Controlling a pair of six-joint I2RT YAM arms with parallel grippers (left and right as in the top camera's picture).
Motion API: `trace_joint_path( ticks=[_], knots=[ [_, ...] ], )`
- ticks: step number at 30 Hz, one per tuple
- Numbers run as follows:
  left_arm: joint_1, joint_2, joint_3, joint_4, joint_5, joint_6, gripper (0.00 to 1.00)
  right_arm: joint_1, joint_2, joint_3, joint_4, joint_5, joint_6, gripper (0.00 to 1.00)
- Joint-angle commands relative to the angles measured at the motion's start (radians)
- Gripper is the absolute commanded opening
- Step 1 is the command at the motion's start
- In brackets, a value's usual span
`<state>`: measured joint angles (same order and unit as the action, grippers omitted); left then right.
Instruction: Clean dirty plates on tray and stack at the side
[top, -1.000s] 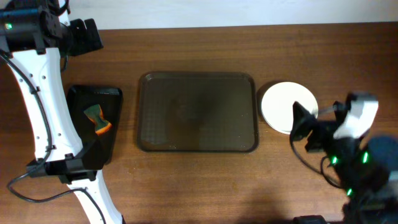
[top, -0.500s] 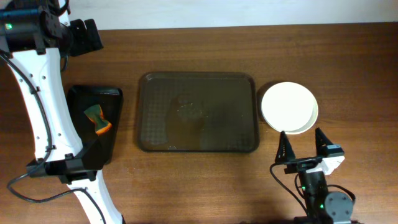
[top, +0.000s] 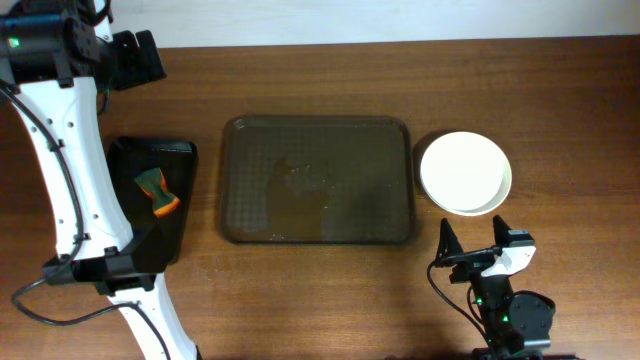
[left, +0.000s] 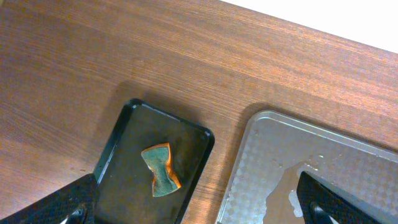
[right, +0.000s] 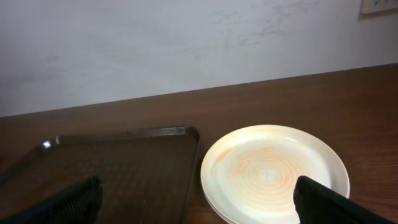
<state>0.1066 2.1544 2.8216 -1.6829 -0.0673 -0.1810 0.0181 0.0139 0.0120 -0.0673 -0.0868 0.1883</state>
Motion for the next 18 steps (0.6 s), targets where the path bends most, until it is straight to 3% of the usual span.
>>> trace_joint_path(
  ticks=[1, 8, 11, 13, 15, 16, 18],
  knots=[
    [0.003, 0.007, -0.001, 0.002, 0.0, -0.005, 1.0, -0.005, -0.007, -0.006, -0.004, 0.009, 0.01, 0.98],
    [0.002, -0.021, -0.003, -0.001, 0.004, -0.005, 1.0, -0.005, -0.007, -0.006, -0.004, 0.009, 0.01, 0.98],
    [-0.002, -0.133, -0.121, 0.104, 0.027, -0.005, 1.0, -0.005, -0.007, -0.006, -0.004, 0.009, 0.01, 0.98],
    [-0.002, -0.347, -0.466, 0.352, 0.039, -0.004, 1.0, -0.005, -0.007, -0.006, -0.004, 0.009, 0.01, 0.98],
    [-0.002, -0.503, -0.755, 0.55, 0.053, 0.056, 1.0, -0.005, -0.007, -0.006, -0.004, 0.009, 0.01, 0.98],
    [-0.001, -0.65, -1.015, 0.722, 0.053, 0.127, 1.0, -0.005, -0.007, -0.006, -0.004, 0.009, 0.01, 0.98],
    [-0.001, -0.834, -1.329, 0.919, 0.058, 0.186, 1.0, -0.005, -0.007, -0.006, -0.004, 0.009, 0.01, 0.98]
  ],
)
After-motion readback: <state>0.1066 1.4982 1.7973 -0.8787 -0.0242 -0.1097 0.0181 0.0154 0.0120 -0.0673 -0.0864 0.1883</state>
